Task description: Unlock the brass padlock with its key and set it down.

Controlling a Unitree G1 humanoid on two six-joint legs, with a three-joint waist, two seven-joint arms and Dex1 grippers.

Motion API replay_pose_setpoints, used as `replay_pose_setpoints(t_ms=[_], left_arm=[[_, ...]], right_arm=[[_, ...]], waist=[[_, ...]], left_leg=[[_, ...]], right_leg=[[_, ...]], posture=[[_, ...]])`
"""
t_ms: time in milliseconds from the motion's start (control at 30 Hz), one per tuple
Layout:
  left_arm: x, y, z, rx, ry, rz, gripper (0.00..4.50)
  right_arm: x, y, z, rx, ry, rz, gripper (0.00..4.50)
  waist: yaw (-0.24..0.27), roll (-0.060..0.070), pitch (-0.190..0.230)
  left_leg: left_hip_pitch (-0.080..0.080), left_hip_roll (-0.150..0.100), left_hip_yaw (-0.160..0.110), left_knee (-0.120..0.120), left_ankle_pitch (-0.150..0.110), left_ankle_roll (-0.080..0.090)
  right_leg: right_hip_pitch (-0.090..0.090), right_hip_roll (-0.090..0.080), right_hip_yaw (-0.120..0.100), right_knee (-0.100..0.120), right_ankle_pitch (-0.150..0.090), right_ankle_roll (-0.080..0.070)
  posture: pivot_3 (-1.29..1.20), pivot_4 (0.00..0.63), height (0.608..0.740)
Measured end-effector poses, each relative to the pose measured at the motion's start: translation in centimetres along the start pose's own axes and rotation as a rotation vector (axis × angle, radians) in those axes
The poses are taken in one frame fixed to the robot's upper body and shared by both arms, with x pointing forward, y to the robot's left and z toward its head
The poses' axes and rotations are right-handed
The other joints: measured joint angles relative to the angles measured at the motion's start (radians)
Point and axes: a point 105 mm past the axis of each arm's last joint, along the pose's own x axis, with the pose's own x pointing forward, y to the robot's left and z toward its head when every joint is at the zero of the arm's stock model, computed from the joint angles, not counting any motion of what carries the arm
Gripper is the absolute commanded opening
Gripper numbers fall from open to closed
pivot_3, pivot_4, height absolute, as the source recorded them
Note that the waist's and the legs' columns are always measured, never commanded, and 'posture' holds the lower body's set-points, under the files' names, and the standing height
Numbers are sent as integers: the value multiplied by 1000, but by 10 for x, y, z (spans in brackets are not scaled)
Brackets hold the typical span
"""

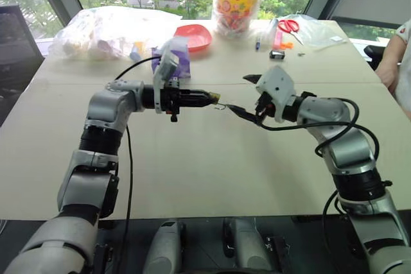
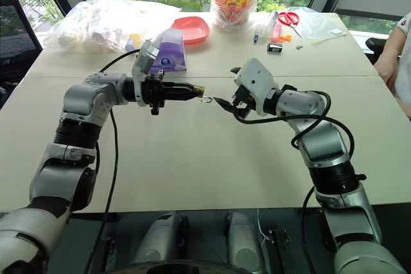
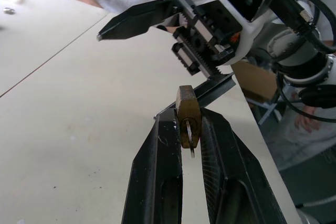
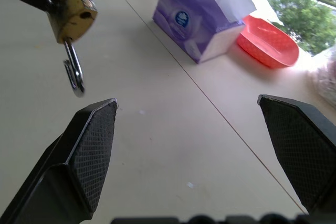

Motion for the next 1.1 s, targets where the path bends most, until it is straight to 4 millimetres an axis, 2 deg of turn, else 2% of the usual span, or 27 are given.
replay_pose_setpoints(t_ms=[67,133,200,300,433,467,533,633,733,933,1100], left_arm=[[6,7,-11,-79,-13,35,0],[14,14,-33,-218,-8,79,0],[27,16,-57,-373,9,103,0],[50,19,-80,-599,24,148,0],[49,26,-91,-736,54,221,0],[50,27,-90,-742,53,223,0],[51,28,-90,-746,55,226,1029],[49,31,-94,-750,64,242,2247],[50,32,-87,-722,61,233,3534],[28,48,-84,-330,164,344,3534],[-22,50,-77,-212,98,474,3534]], right_arm=[[-20,-7,-21,-54,105,-21,4459],[-37,1,-32,-38,162,16,4459],[-42,19,-22,6,137,86,4459],[-48,43,-2,31,94,180,4459],[-54,55,-3,61,125,214,4459],[-54,55,-3,66,131,210,4459],[-54,56,-3,73,135,203,4500],[-54,56,-3,74,137,192,4500],[-54,57,-5,82,145,184,4500],[-55,58,-10,84,151,180,4500],[-60,52,-30,126,199,99,4500]], waist=[[12,0,0],[17,0,0],[15,0,0],[16,0,0],[13,0,0],[14,0,0],[16,0,0],[17,0,0],[17,-1,0],[8,-1,-1],[-2,-1,-1]], left_leg=[[0,-1,0,0,0,1],[-1,-1,0,0,-1,2],[-1,-1,0,0,-1,2],[-1,0,-2,2,-1,2],[0,0,-1,2,-1,2],[0,0,-1,2,-1,2],[0,0,-1,2,-1,2],[-1,0,-1,2,-1,2],[-1,0,-1,2,-1,2],[5,3,0,1,-1,2],[4,5,-1,1,-1,2]], right_leg=[[0,0,0,-1,0,0],[0,0,0,-1,1,3],[-1,0,0,0,2,5],[-1,1,-1,0,1,4],[-1,0,-1,0,0,1],[-1,0,-1,0,0,0],[-1,0,-1,0,0,0],[-1,0,-1,0,0,0],[0,0,-1,0,0,0],[3,1,0,0,1,-2],[2,1,1,0,1,-3]], posture=[[0,150,740],[0,150,740],[0,150,740],[0,150,740],[0,150,740],[0,150,740],[0,150,740],[0,150,740],[0,150,740],[0,150,740],[0,150,740]])
